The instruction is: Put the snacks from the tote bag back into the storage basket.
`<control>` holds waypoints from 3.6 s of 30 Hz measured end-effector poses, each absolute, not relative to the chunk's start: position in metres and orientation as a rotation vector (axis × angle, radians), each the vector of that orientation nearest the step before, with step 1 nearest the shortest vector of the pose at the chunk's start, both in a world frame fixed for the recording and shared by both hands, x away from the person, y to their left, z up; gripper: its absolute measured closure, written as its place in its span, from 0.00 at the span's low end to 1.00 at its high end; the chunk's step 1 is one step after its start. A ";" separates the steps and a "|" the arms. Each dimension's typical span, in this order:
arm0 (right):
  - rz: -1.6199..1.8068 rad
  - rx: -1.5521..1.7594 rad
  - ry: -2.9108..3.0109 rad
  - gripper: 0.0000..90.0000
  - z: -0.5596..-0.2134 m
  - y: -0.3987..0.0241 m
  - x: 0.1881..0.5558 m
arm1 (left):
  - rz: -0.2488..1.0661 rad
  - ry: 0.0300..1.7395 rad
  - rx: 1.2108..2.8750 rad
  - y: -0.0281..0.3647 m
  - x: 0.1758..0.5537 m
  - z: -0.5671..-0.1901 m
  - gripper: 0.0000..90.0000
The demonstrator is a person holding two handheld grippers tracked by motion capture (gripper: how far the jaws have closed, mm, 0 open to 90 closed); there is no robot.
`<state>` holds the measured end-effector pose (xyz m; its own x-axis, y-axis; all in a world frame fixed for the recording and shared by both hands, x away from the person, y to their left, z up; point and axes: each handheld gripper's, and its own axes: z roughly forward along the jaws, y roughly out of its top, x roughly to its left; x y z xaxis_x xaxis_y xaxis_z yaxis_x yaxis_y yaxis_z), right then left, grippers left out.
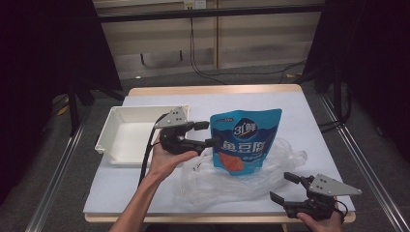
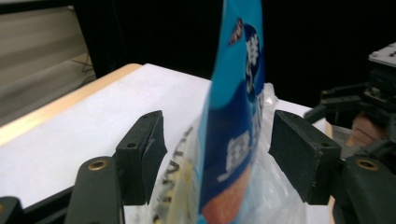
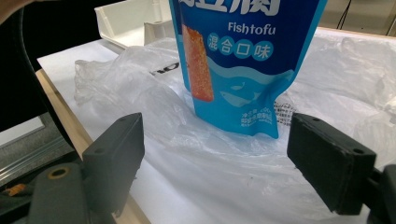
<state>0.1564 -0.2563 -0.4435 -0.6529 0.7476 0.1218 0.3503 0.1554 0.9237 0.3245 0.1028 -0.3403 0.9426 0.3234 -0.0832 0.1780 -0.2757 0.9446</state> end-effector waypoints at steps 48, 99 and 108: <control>1.463 1.039 2.140 0.22 -0.450 -0.253 0.163 | -0.071 0.176 2.217 0.038 0.363 -0.317 0.90; 1.458 1.046 2.121 0.20 -0.450 -0.253 0.163 | -0.049 0.144 2.260 0.010 0.358 -0.315 1.00; 1.461 1.044 2.110 0.18 -0.449 -0.255 0.163 | -0.070 0.101 2.243 0.009 0.358 -0.306 1.00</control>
